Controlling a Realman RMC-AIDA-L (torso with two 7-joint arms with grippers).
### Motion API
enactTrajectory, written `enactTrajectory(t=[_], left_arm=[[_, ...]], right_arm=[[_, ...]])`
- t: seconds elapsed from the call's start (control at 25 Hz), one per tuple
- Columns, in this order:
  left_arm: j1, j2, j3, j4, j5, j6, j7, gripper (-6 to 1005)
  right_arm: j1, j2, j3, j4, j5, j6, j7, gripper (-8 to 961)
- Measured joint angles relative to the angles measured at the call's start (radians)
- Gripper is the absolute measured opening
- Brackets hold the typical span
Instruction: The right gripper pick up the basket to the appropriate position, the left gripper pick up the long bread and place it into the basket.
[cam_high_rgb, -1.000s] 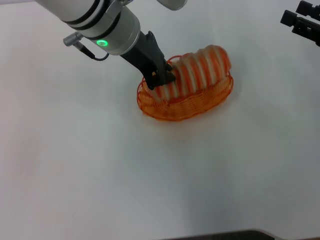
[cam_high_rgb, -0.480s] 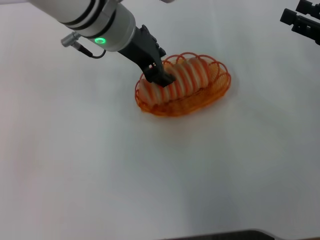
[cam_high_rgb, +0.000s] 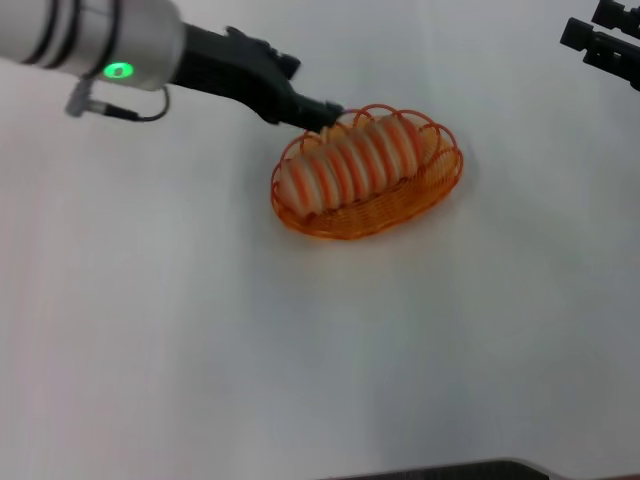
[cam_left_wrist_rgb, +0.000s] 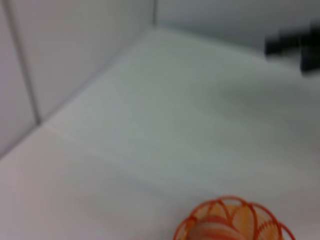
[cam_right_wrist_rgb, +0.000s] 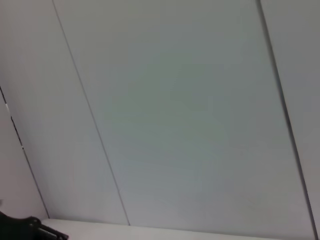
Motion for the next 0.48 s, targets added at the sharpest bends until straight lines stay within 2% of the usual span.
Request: enactTrajectory(t=[0.16,0.28,0.4,0.48], left_arm=[[0.053,0.013,-0.176,-0.092,-0.130,0.054,0.140,839],[0.073,0.036,-0.291,-0.201,-0.189,0.140,0.267,842],[0.094,0.065,-0.338,-0.298,-0.222,0.219,0.399,843],[0.119,0.076,-0.364,-0.345,-0.243,0.248,0.484,843]], right_arm=[[-0.005,-0.002,0.000,-0.002,-0.001,-0.006,-0.018,735],[-0.008,-0.002,-0.001,-0.001,-0.018,-0.014,-0.068,735],[-0.011,0.006,0.003,-0.001,-0.034,-0.023,-0.143,735],[-0.018,0.014,0.003,0.000,-0.037,-0.027,-0.175,735]])
